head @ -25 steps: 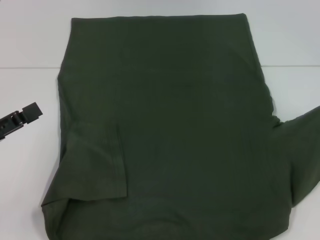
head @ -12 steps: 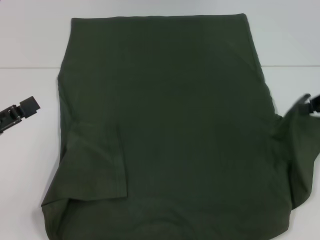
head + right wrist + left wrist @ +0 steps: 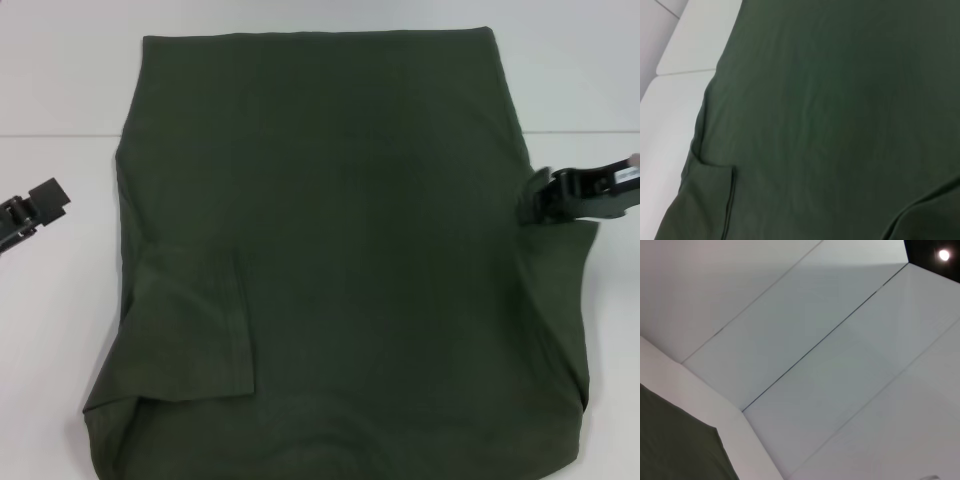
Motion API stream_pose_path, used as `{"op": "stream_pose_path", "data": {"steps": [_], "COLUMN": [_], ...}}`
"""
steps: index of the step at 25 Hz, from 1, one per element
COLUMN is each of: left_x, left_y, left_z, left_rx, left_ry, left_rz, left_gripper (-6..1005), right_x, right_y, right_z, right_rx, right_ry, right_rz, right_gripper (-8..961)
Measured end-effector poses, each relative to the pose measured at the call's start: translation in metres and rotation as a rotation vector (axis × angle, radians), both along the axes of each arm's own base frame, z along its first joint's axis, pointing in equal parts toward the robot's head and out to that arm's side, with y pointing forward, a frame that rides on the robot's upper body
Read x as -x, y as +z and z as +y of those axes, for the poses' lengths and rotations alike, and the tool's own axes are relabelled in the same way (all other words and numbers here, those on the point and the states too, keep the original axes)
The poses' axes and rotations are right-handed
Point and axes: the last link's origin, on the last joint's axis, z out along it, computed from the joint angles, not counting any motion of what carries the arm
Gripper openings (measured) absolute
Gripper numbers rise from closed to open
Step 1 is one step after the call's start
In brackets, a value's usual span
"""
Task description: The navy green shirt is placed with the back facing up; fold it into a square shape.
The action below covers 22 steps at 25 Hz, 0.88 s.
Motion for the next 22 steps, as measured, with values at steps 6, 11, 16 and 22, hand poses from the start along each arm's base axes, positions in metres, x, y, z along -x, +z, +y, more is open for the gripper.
{"op": "stream_pose_path", "data": {"steps": [6,11,16,22], "left_x": [0.003,0.007,0.01,0.018], "left_y": [0.003,0.004,0.005,0.005], "left_z": [0.0,0.0,0.0,-0.005], "left_rx": [-0.029,-0.037,-0.046,0.133], "left_ry": [0.018,0.041,0.051,0.107], "left_rz": [-0.011,-0.018,-0.035,0.005], "left_gripper": [822,821,821,820], "right_x": [-0.002,0.003,0.001,-0.024], "right_y": [-0.016,-0.019,-0.004,0.02], "right_z": [0.001,-0.001,-0.006,-0.011], "right_rx": [0.004,-0.007,-0.06,-0.115], "right_ry": [-0.019,-0.021,-0.019,-0.051], "right_rz": [0.026,0.157,0.322,0.26], "right_gripper": [32,112,218,464]}}
